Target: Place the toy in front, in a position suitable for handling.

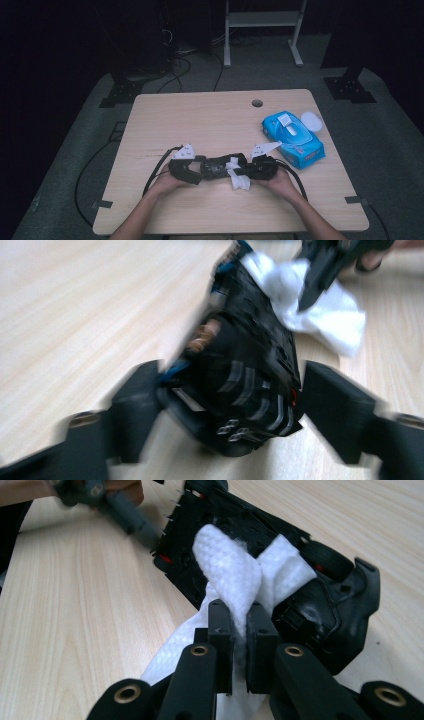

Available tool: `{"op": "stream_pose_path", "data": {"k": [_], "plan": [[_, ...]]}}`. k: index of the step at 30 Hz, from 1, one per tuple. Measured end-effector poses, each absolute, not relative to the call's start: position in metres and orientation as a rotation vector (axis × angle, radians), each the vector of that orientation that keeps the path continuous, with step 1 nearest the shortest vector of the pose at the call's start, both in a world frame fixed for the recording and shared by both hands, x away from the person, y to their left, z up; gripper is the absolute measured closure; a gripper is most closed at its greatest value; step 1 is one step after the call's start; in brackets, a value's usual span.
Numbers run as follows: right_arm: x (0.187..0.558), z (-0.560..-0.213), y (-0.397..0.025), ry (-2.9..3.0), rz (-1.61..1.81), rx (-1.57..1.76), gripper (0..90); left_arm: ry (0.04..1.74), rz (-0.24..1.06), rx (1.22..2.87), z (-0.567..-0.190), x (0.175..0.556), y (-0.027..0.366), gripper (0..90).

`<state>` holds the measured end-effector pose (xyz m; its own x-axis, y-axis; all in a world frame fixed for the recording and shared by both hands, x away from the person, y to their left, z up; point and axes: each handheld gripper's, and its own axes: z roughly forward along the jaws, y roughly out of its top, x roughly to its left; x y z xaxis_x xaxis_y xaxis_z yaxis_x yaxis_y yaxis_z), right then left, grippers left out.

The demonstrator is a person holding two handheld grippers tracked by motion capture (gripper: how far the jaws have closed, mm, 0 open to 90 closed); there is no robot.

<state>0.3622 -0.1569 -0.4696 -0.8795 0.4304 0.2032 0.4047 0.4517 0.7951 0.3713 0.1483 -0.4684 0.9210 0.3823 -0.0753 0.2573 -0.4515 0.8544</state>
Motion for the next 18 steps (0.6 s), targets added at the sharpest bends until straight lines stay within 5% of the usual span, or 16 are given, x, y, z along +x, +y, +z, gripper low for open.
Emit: {"op": "stream_pose_path", "data": {"k": [14,18], "plan": [[0.3618,-0.4715,-0.1609,2.659,1.453,0.787,83.6,0.439,0.151,2.018,-0.4682,0.3708,0.15,37.9],[0.3616,-0.4763,-0.1618,2.681,1.411,0.8,83.6,0.391,0.139,1.992,-0.4662,0.3703,0.1514,50.6]]}}
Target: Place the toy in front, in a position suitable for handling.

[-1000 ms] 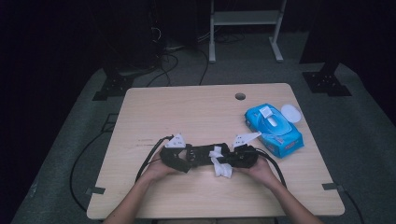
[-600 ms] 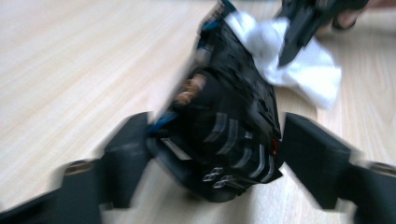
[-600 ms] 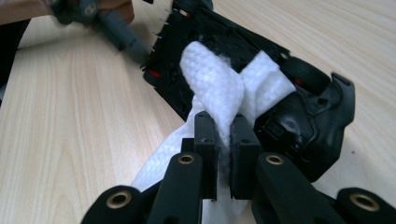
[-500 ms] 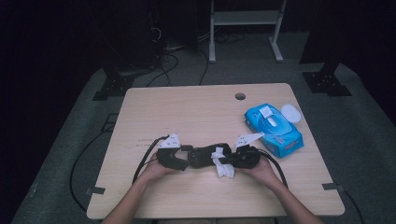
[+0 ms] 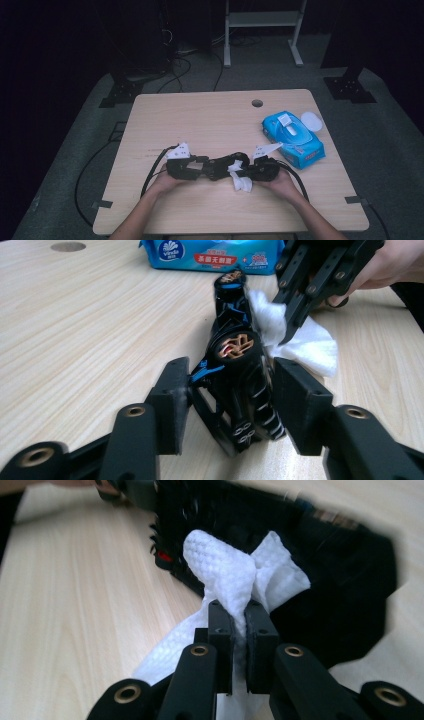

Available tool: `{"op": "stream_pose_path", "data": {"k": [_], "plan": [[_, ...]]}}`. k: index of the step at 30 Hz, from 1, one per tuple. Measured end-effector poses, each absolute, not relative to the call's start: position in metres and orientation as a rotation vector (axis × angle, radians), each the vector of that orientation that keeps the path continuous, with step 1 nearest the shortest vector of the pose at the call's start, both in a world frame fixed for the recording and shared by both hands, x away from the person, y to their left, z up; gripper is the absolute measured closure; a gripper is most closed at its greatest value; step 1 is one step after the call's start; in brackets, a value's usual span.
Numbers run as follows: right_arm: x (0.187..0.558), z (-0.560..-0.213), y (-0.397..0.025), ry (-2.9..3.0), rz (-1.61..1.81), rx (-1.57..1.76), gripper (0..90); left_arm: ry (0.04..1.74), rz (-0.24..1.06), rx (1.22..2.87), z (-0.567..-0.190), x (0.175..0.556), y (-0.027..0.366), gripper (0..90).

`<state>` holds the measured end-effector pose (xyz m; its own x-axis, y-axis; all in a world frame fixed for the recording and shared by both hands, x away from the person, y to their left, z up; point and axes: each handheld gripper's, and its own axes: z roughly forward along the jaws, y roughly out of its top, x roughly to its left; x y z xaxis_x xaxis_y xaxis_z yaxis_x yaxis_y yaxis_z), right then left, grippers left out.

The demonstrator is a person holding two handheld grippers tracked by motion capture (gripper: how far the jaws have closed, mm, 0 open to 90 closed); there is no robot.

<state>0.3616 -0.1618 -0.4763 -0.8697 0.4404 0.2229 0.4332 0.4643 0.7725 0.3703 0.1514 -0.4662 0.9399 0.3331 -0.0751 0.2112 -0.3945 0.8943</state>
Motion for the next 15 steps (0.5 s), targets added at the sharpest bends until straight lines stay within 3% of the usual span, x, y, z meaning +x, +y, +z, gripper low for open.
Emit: {"op": "stream_pose_path", "data": {"k": [5,12,15], "plan": [[0.362,-0.481,-0.159,2.702,1.375,0.805,83.6,0.34,0.115,2.027,-0.467,0.368,0.141,51.7],[0.363,-0.483,-0.158,2.705,1.365,0.805,83.5,0.313,0.199,2.114,-0.473,0.364,0.12,50.9],[0.361,-0.476,-0.159,2.681,1.415,0.793,83.6,0.32,0.227,2.108,-0.471,0.363,0.12,55.9]]}}
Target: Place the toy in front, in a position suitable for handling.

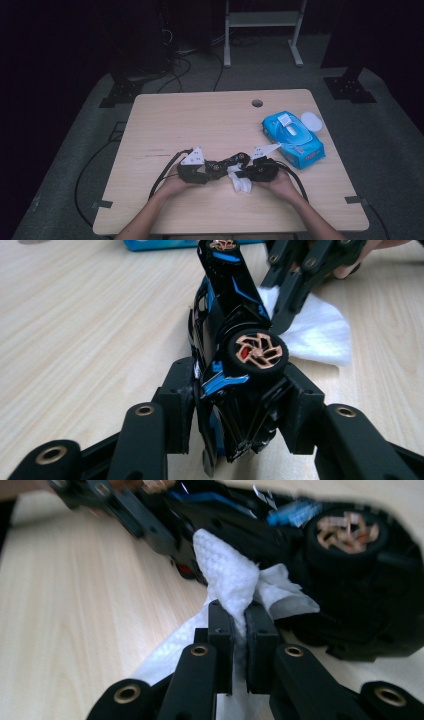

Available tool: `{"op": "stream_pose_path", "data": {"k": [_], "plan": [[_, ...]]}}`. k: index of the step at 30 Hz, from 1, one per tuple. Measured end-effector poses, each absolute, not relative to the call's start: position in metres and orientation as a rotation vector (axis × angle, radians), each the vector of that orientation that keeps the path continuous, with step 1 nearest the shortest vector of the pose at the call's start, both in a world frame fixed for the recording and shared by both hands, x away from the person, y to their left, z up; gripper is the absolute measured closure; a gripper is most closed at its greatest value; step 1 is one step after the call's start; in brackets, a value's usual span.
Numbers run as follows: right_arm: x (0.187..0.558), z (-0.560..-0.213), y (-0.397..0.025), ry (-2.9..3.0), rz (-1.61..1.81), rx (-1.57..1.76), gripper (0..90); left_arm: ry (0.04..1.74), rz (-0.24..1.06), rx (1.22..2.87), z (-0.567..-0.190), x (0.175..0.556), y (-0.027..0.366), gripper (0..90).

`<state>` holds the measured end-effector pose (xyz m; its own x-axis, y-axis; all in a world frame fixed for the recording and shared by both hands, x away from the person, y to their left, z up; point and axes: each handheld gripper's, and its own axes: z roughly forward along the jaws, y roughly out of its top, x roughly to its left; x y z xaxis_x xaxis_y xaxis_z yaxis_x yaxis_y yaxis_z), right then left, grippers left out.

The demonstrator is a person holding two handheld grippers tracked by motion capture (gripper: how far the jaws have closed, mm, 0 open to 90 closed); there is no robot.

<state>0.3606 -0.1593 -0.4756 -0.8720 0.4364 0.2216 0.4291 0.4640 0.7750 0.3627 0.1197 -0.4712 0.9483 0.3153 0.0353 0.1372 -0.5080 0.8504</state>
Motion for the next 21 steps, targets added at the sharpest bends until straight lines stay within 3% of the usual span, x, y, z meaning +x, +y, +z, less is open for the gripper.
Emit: {"op": "stream_pose_path", "data": {"k": [13,21], "plan": [[0.351,-0.422,-0.14,2.555,1.576,0.67,83.6,0.301,0.281,2.121,-0.471,0.357,0.122,57.7],[0.357,-0.425,-0.098,2.592,1.491,0.637,83.5,0.294,0.298,2.121,-0.471,0.354,0.124,57.7]]}}
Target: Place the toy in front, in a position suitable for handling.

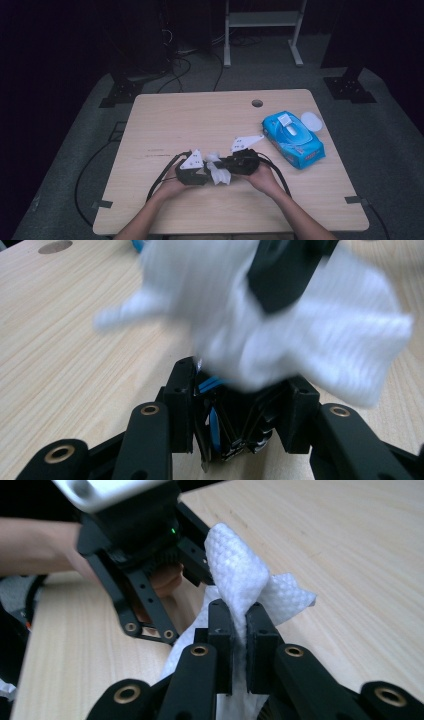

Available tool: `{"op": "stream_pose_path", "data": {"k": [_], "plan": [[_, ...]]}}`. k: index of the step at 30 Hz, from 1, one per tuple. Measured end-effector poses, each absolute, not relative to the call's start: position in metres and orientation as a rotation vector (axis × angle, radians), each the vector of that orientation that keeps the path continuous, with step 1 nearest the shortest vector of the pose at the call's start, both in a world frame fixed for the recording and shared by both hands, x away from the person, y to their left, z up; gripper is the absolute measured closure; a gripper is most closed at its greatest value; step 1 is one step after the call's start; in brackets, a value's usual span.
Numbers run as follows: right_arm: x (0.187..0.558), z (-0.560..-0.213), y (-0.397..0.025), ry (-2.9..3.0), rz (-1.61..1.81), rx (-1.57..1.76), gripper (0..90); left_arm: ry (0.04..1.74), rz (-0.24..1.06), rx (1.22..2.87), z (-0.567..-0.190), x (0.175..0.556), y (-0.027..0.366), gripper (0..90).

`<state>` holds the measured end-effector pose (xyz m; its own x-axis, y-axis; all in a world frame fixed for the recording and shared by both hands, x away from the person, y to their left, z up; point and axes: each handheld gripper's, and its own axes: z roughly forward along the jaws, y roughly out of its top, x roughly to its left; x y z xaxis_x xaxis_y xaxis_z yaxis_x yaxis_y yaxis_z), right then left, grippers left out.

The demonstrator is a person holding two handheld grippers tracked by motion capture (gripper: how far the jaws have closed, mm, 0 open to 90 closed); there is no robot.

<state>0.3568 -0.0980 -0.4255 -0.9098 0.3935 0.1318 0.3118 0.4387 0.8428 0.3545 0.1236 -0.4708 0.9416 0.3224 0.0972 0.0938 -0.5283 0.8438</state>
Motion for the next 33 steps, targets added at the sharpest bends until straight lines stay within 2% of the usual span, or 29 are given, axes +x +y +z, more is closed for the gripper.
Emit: {"op": "stream_pose_path", "data": {"k": [9,17,23,33], "plan": [[0.361,-0.427,-0.108,2.576,1.419,0.685,83.4,0.302,0.309,2.121,-0.471,0.354,0.126,57.7],[0.36,-0.43,-0.092,2.577,1.464,0.649,83.3,0.305,0.308,2.116,-0.471,0.354,0.126,57.7],[0.361,-0.429,-0.101,2.558,1.427,0.666,83.2,0.303,0.31,2.118,-0.471,0.354,0.126,57.7],[0.359,-0.429,-0.092,2.564,1.427,0.634,83.1,0.31,0.309,2.117,-0.471,0.355,0.13,57.8]]}}
